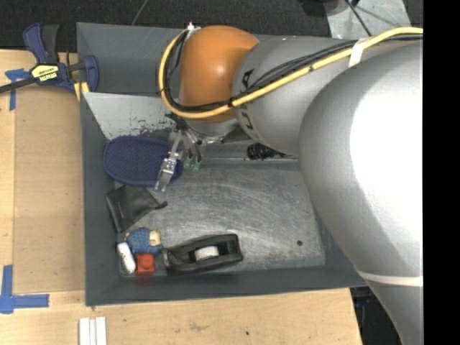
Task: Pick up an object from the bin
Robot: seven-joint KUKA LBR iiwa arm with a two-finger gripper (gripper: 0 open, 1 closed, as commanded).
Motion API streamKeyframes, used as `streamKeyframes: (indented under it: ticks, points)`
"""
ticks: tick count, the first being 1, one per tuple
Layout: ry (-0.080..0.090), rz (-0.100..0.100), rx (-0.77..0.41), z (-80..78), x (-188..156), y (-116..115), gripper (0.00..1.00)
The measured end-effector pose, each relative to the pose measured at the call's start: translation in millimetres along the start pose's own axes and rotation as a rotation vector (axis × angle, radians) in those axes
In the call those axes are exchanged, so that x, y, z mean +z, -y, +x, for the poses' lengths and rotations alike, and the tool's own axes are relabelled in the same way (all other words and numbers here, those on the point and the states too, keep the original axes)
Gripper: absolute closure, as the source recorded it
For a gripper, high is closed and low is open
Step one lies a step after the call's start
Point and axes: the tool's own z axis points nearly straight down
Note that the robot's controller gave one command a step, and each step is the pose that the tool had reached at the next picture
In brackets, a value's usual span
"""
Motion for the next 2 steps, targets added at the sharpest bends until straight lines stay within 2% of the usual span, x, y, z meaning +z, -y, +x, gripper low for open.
streamKeyframes:
  ticks: [1,2]
  points:
    - [-0.009,0.008,0.068,-4.7,63.6,6.6,0.0]
    - [-0.003,0.005,0.067,-6.4,60.8,6.2,1.0]
